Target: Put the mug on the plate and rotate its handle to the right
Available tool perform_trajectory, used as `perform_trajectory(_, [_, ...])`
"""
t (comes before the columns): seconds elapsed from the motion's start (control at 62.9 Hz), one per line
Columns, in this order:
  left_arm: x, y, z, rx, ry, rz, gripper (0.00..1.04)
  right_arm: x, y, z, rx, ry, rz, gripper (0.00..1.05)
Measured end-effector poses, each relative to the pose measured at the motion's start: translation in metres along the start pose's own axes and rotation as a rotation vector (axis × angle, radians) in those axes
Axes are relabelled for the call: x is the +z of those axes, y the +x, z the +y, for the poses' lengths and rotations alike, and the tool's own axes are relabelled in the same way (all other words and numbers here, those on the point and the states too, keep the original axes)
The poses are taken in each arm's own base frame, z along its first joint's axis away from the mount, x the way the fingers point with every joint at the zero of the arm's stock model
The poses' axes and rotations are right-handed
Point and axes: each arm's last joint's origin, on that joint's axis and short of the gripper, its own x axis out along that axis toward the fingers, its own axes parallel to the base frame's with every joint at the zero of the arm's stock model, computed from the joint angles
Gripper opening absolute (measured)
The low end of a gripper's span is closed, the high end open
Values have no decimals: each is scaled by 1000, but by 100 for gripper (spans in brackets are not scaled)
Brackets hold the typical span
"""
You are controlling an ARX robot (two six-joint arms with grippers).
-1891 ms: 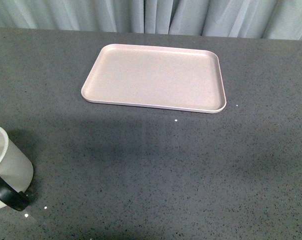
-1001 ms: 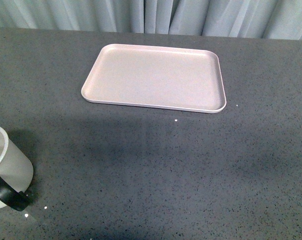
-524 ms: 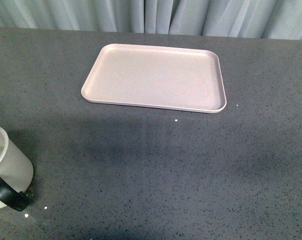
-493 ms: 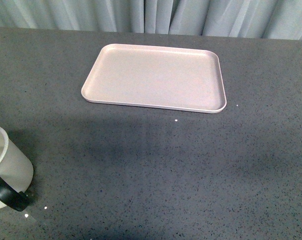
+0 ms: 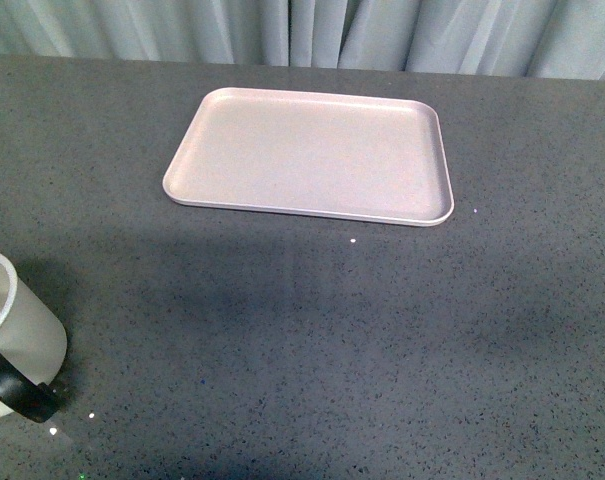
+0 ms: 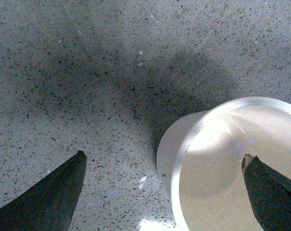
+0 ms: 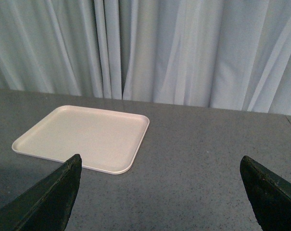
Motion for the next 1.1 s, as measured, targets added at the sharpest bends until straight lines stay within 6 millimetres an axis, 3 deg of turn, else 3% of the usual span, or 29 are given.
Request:
perform_trajectory(0.175, [-2, 8, 0, 0, 6, 20, 93, 0, 0, 0, 0, 0, 0, 95])
perform_trajectory(0.461, [-7, 17, -6, -10, 29, 62, 47, 0, 0, 0, 0, 0, 0, 95])
perform_trajectory(0.763, [-6, 13, -15, -28, 35, 90, 2, 0, 0, 0, 0, 0, 0, 96])
perform_trajectory(0.969, [5, -2, -33, -64, 37, 105, 2, 0, 0, 0, 0, 0, 0, 96])
perform_trajectory(1.096, [26, -8, -57, -91, 77, 84, 2, 0, 0, 0, 0, 0, 0, 95])
